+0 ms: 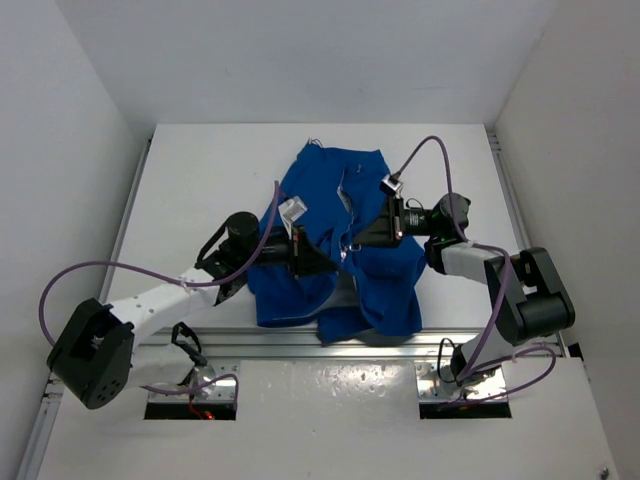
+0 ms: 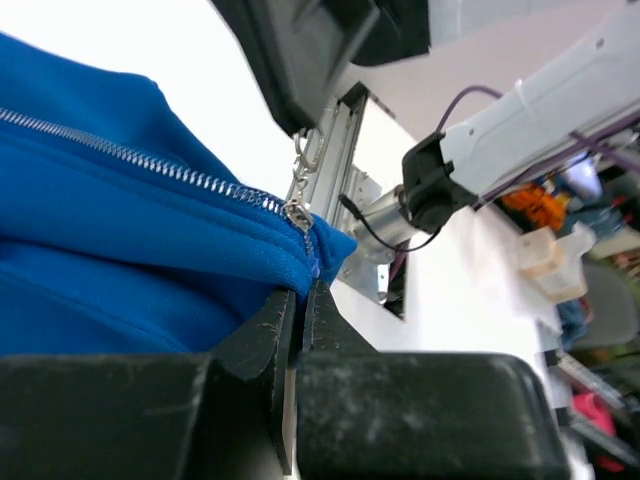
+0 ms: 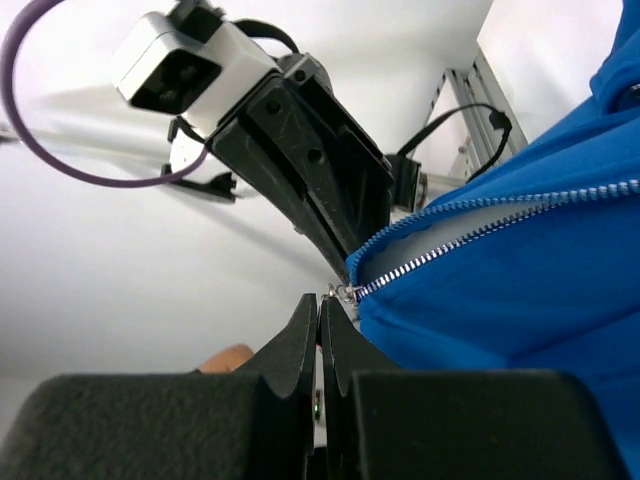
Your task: Zip up the jacket
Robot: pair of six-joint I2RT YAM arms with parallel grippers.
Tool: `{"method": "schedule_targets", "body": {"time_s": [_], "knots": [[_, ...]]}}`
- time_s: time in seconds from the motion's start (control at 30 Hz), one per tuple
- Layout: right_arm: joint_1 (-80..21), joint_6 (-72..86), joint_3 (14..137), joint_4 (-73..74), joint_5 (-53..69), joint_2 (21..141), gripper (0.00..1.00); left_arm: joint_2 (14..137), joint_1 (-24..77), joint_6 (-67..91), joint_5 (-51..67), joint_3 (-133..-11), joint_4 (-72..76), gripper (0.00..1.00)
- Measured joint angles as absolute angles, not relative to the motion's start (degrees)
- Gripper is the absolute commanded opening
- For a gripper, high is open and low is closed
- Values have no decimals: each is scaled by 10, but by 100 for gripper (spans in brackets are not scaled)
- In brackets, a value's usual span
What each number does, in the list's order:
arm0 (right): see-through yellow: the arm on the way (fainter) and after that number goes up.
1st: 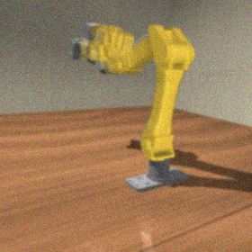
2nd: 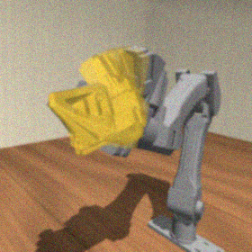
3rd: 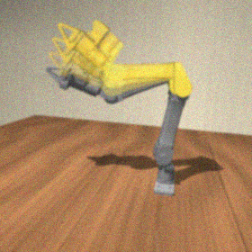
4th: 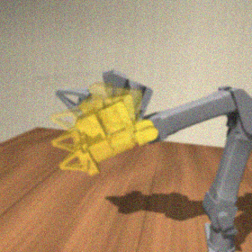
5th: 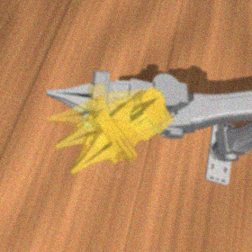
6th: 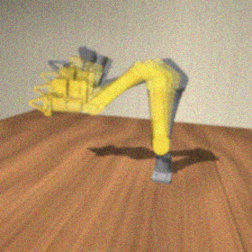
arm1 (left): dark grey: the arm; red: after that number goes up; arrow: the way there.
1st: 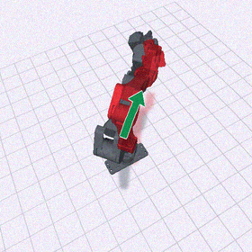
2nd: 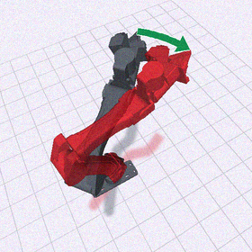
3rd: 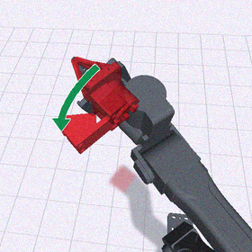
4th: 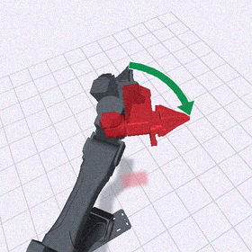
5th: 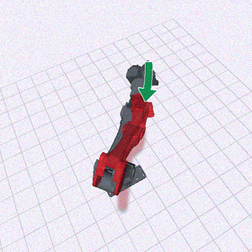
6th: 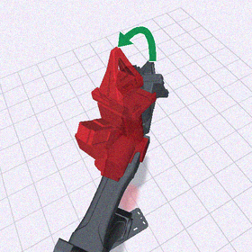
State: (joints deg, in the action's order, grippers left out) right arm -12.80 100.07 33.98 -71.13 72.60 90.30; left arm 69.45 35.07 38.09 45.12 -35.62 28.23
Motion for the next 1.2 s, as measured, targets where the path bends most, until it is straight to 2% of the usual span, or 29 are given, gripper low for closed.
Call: {"method": "schedule_targets", "body": {"time_s": [0.4,0.67,0.8,0.87,0.9,0.97,1.07,1.2], "knots": [[-125,929,362,-702,767,923,0,682,385,256,451,-383,189,0],[-114,729,391,-540,759,900,0,651,392,201,471,-388,120,0],[-109,685,399,-499,750,899,0,645,394,196,474,-387,105,0],[-111,708,399,-520,752,904,27,644,394,199,474,-387,105,0],[-114,747,399,-557,754,913,37,644,394,203,473,-385,109,0],[-121,827,397,-630,753,938,47,643,393,211,474,-382,114,0],[-133,915,348,-683,736,955,55,643,387,225,470,-380,121,0],[-152,984,276,-702,723,945,55,638,366,253,460,-377,140,0]]}}
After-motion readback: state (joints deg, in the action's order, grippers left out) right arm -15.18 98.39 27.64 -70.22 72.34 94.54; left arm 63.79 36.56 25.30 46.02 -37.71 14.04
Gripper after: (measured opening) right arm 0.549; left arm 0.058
